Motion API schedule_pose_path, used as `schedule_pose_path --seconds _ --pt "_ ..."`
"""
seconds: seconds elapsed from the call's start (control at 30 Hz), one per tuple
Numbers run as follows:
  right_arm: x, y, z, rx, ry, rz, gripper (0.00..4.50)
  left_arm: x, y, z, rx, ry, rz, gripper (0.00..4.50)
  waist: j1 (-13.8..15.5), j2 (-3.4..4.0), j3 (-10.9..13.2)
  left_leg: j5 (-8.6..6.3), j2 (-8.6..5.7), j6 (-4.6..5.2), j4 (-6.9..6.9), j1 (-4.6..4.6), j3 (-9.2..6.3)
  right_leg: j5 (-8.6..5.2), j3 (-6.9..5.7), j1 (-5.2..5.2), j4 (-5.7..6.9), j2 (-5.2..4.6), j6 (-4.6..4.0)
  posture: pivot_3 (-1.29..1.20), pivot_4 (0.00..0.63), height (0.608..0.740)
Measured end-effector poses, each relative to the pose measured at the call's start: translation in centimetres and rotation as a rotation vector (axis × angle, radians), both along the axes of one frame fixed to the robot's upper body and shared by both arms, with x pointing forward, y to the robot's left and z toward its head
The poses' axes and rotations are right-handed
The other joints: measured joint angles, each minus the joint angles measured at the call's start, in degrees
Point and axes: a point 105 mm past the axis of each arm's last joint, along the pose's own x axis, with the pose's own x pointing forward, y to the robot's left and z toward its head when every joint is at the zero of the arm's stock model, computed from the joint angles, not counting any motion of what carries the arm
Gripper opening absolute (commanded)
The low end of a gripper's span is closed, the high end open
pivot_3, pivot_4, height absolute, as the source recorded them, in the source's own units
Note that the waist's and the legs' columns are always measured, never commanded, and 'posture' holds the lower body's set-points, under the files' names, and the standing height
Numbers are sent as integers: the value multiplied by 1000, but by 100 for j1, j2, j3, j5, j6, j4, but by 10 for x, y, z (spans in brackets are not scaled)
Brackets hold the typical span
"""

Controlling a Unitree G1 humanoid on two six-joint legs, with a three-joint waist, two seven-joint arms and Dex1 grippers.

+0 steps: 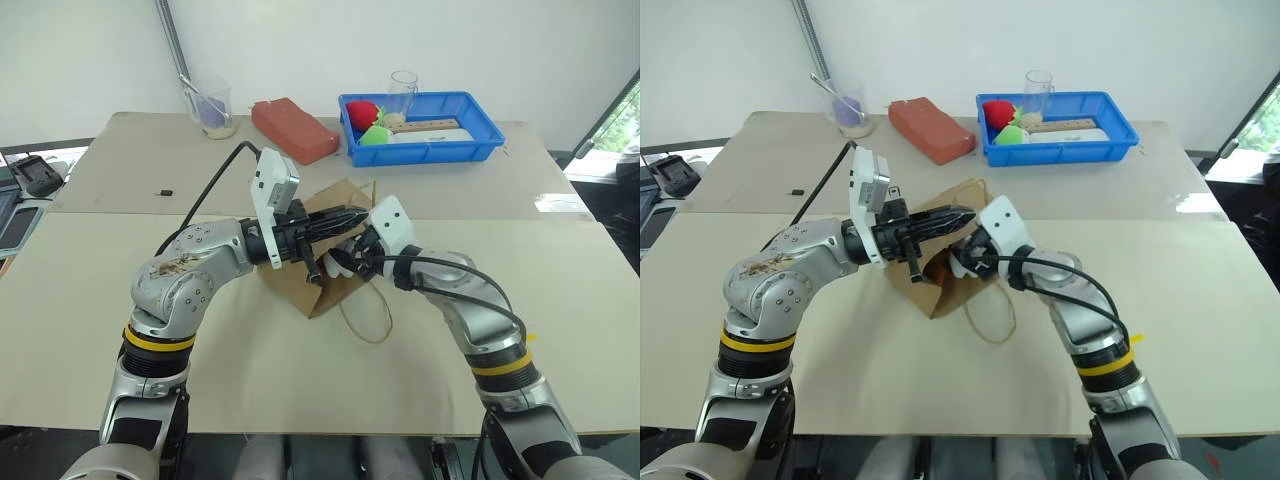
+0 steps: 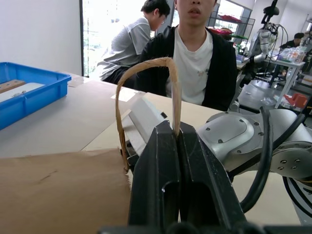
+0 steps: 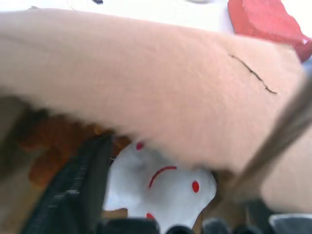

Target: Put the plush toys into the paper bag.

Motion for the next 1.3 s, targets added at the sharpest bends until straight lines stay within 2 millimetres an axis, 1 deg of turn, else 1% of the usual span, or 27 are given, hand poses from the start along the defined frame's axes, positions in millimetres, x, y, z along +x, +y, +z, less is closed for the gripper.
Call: schedule_pose_path --seconds 0.13,0.27,0.37,0.4,0.47,0.6,0.7,0.77,0.93,1.0,1.03,1.07,1.3 --pt "-15 -10 13 -8 -37 48 4477 0 0 0 1 -1 1 0 7 0 0 0 -1 0 0 -1 -1 0 -1 2 -3 -1 0 0 150 740" --pt "-36 -26 18 -44 -12 129 4477 1 0 0 1 -1 2 0 20 0 0 -1 -1 1 1 -1 -1 0 -2 6 -8 -1 0 0 150 740" --pt "-63 -41 18 -67 51 235 4477 1 0 0 0 0 3 0 27 -1 0 -2 0 3 0 -1 -3 -1 -3 8 -11 1 1 0 150 740" --pt "-68 -44 16 -73 69 256 4477 2 0 -1 1 1 6 0 27 -1 0 -2 0 3 0 0 -3 -1 -4 10 -11 1 1 0 150 740" --pt "-81 -52 2 -112 135 285 4477 2 0 -1 -1 3 7 0 16 -1 0 -2 0 3 1 2 0 -1 -2 12 -13 1 1 0 150 740" --pt "-97 -64 -27 -197 215 306 4477 5 2 -1 -5 9 14 0 -6 -1 1 -1 2 3 1 5 3 -2 0 12 -10 5 2 0 150 740" --pt "-106 -58 -46 -233 228 344 4477 7 3 1 -10 10 21 0 -33 -2 1 -1 2 3 2 6 4 -2 1 11 -8 5 3 0 150 740" --pt "-107 -52 -55 -259 218 366 4477 7 3 3 -11 4 21 0 -43 -2 1 -1 1 2 3 6 4 -2 2 11 -7 4 3 0 150 740" --pt "-89 -43 -86 -283 240 303 4477 7 5 4 -12 2 25 0 -41 -3 1 0 1 0 3 6 3 -2 1 10 -5 4 2 0 150 740" --pt "-86 -39 -87 -292 220 310 3946 8 5 4 -10 2 27 0 -38 -3 1 0 2 1 3 8 1 -2 1 12 -5 5 2 0 150 740" --pt "-85 -37 -87 -301 210 315 3773 8 5 4 -10 2 27 0 -41 -4 1 0 3 1 3 8 0 -1 0 13 -6 5 2 0 150 740" --pt "-85 -36 -87 -302 208 319 3340 8 5 3 -10 2 27 0 -37 -4 1 0 2 0 3 9 1 -1 1 13 -5 4 2 0 150 740" --pt "-89 -30 -90 -328 197 346 994 8 6 4 -5 -2 32 0 -32 -3 1 0 2 0 3 20 1 -1 1 23 -3 4 2 0 150 740"
